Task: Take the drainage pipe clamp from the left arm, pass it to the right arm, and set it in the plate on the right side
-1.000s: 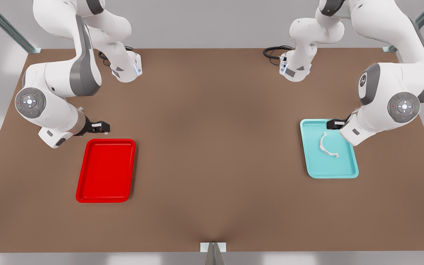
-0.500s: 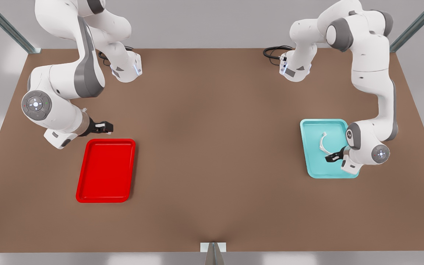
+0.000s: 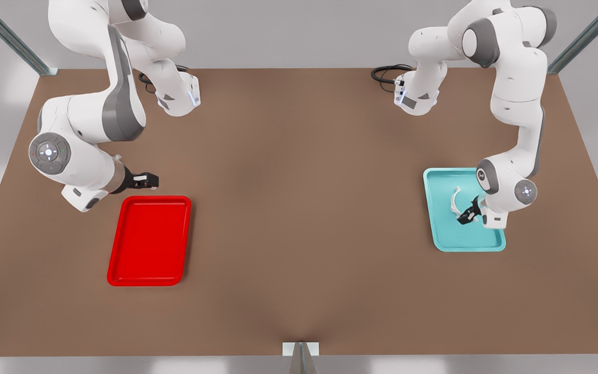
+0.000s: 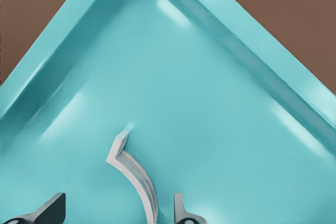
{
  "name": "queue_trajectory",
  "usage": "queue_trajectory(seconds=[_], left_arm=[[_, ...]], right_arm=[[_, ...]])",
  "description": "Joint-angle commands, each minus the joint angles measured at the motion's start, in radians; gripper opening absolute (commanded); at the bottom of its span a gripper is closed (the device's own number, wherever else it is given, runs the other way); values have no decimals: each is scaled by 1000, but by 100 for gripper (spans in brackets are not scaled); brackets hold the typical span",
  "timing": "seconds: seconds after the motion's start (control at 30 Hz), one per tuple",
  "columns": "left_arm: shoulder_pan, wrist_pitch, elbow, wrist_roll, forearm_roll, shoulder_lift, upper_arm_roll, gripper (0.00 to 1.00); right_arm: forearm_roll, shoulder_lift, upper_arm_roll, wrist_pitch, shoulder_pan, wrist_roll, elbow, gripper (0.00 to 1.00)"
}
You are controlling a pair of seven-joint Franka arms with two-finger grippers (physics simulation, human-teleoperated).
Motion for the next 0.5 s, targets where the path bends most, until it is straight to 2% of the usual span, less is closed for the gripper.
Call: queue_trajectory(seconds=[0.0,0.2,0.47], left_arm=[[0,32,0,-359,0,-1,-1,100],[1,32,-3,-521,-17,-1,-6,100],[7,66,-4,-508,-12,16,-7,100]], right_arm=[[2,-1,-1,-2,0,-6,-1,100],[2,-1,-1,-7,0,-11,-9,100],[2,0,-1,-11,-9,-12,-9,100]])
